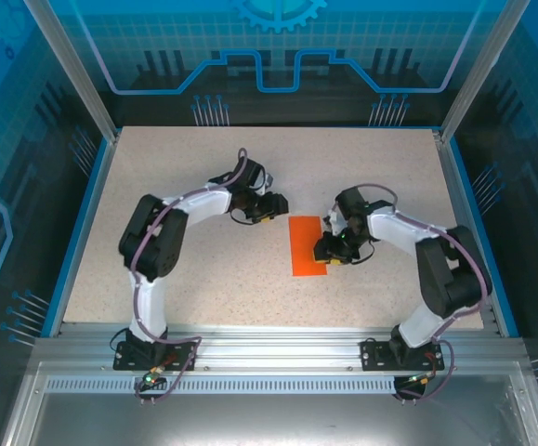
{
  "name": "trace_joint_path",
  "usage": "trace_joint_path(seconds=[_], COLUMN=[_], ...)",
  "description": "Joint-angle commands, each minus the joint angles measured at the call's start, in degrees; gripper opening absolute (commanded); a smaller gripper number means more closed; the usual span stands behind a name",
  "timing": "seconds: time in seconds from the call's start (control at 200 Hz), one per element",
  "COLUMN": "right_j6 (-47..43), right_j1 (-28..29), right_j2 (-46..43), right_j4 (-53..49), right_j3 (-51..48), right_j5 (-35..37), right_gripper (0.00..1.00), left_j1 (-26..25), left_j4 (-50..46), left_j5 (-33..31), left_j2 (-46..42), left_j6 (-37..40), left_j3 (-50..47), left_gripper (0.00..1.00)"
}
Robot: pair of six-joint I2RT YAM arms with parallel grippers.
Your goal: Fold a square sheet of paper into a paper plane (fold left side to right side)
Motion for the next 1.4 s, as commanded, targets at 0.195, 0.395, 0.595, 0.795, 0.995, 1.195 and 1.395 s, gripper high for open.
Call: trace_joint_path(seconds=[0.195,0.395,0.595,0.795,0.995,1.195,1.395], right_j6=[-6.3,-6.3,-6.2,-5.0,-5.0,-5.0,-3.6], right_j1=[-4.8,-5.5,-5.4,-5.9,-6.7,-6.9,-8.4], right_j2=[3.3,9.6,12.6,13.1,11.9,12.7,15.5], right_j4=[1.1,1.9,1.2,-0.4,-0.4,-1.1,2.7], right_j3=[8.7,12.7,14.3,14.0,12.7,13.4,13.8], right_j5=[2.9,3.6,3.7,2.4,0.9,1.3,-6.0], right_gripper=[0.52,0.53,0.53,0.53,0.53,0.53,0.52], left_j1=[-9.5,-11.9,-12.1,-12.4,-12.7,-13.9,-14.6], left_j4=[6.3,7.2,5.0,5.3,4.7,0.5,-3.3], left_j5=[-2.0,-2.5,-3.9,-3.5,-3.8,-6.5,-9.0], left_j2=[-6.3,-1.2,0.5,2.0,2.6,3.2,3.0], left_j6=[-6.0,-8.4,-7.6,-7.8,-7.8,-6.0,-4.6], left_j3=[-8.6,-7.6,-6.9,-7.1,-7.4,-5.3,-4.1], left_gripper=[0.56,0.56,0.56,0.56,0.56,0.56,0.56])
